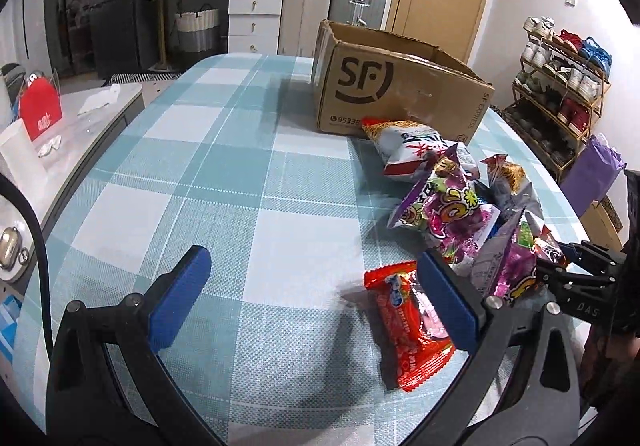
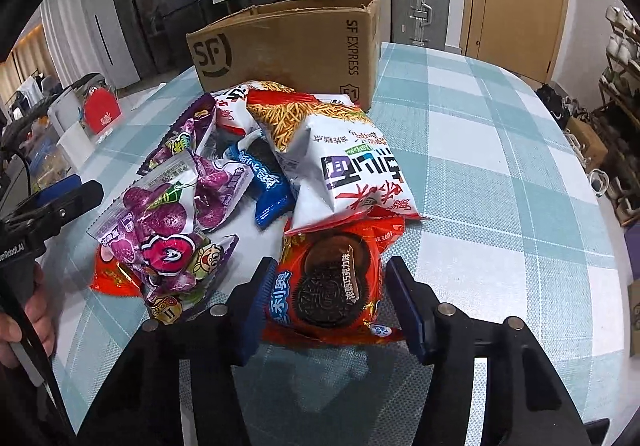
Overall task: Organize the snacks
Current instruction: 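Grasp a red cookie pack with left tool while right tool grasps the red Oreo pack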
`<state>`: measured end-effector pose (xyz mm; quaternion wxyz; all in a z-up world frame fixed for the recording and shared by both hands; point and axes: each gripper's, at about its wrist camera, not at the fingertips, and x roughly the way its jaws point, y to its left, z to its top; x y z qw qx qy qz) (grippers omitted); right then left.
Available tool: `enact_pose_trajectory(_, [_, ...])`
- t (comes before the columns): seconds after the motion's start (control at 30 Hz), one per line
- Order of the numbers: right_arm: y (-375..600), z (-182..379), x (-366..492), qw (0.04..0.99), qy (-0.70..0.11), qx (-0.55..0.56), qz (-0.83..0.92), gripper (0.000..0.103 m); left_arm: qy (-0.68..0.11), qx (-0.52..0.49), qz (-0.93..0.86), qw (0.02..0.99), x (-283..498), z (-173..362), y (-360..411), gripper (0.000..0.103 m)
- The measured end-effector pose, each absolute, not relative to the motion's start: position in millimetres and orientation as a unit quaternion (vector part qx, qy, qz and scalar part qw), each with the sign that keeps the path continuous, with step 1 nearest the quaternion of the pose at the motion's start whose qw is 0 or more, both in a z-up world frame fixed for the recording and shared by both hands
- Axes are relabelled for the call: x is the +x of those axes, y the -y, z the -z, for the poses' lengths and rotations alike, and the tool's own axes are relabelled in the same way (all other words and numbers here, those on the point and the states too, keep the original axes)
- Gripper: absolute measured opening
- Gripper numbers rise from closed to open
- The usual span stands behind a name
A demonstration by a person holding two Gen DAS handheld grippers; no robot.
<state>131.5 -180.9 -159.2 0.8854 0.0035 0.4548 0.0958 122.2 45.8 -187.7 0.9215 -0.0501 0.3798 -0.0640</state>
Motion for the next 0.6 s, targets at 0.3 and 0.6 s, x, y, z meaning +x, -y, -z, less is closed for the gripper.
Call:
enact_pose_trajectory(0.3, [193.5, 153.3, 128.7, 0.892, -0.438, 0.042, -0.107, 0.045, -0.391, -0.06, 0.063, 0.916, 122.6, 192.5, -47.5, 0.103])
enact_pose_trajectory(0.6, [197.3, 149.4, 124.1, 0.898, -0.424, 0.053, -0.109, 0.045, -0.427, -0.073, 0.105, 0.895, 119.0, 196.4, -22.2, 0.103])
